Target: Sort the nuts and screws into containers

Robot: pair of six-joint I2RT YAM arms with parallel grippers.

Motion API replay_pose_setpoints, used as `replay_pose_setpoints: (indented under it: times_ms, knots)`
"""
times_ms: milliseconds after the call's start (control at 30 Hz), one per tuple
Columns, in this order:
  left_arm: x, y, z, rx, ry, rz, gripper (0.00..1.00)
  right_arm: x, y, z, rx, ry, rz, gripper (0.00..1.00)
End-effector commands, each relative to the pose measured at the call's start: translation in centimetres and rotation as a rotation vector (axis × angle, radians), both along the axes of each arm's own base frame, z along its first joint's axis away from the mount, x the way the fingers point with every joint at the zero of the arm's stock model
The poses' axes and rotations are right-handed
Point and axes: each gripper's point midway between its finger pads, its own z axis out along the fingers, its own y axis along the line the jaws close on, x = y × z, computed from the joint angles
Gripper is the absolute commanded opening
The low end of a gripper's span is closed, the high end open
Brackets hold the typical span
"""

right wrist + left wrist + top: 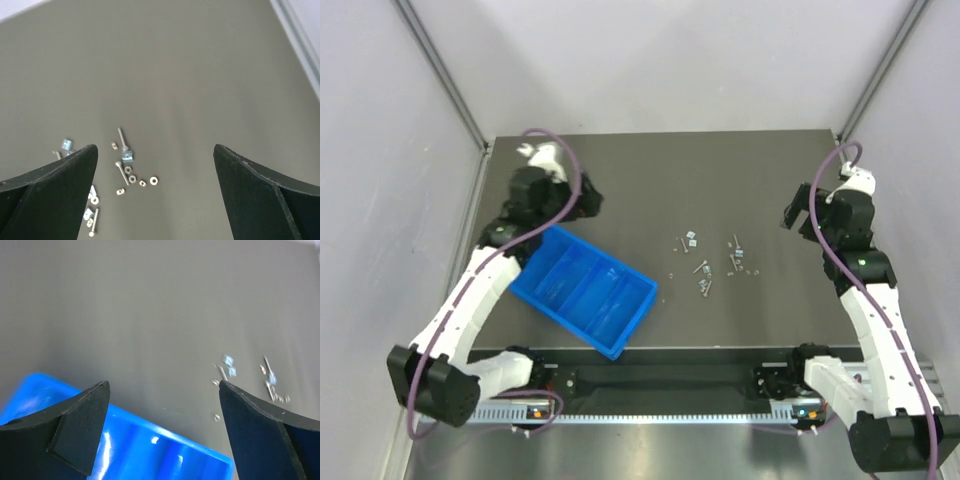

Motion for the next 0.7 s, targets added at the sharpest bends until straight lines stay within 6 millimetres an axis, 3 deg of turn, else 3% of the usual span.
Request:
replay_pose_setpoints:
  times_ms: [0, 33, 67, 133, 167, 200, 233, 300, 333, 500, 667]
  knots:
    - [0.3, -6.0, 1.9, 0.03, -0.071, -0.08, 0.92, 0.4, -0.6, -1.1, 0.025, 0.005, -0.047, 1.0]
    - [0.3, -7.6, 1.3, 0.024, -0.053, -0.112, 0.91, 0.4, -0.6, -1.7, 0.027, 0.015, -0.048, 1.0]
    - [-0.1, -10.6, -0.8, 0.032, -0.001, -0.188, 0.89, 0.4, -0.4, -1.9, 0.037, 0.019, -0.047, 1.0]
    - [-0.1, -13.3, -1.9, 0.045, 0.039, -0.213, 0.89, 0.2, -0.4, -2.3, 0.034, 0.025, -0.044, 1.0]
    - [-0.5, -15.5, -4.4, 0.102, 0.089, -0.229, 0.86, 0.2, -0.6, -2.4, 0.029, 0.025, -0.05, 1.0]
    - [-0.1, -16.8, -3.9, 0.106, 0.084, -0.215, 0.85, 0.0, -0.6, -2.3, 0.029, 0.022, -0.055, 1.0]
    - [-0.2, -17.7, -7.0, 0.175, 0.154, -0.211, 0.85, -0.2, -0.6, -2.5, 0.03, 0.025, -0.055, 1.0]
    - [-0.6, -20.3, -7.1, 0.208, 0.145, -0.189, 0.84, -0.4, -0.4, -2.4, 0.041, 0.017, -0.045, 1.0]
    - [-0.6, -21.2, -9.3, 0.245, 0.181, -0.189, 0.83, -0.5, -0.3, -2.7, 0.047, 0.021, -0.042, 1.0]
    - [0.1, -24.4, -12.1, 0.24, 0.225, -0.172, 0.72, -0.8, 0.1, -2.9, 0.056, 0.027, -0.018, 1.0]
    - [0.5, -24.8, -15.1, 0.3, 0.269, -0.148, 0.57, -1.2, 0.0, -2.5, 0.034, 0.036, -0.013, 1.0]
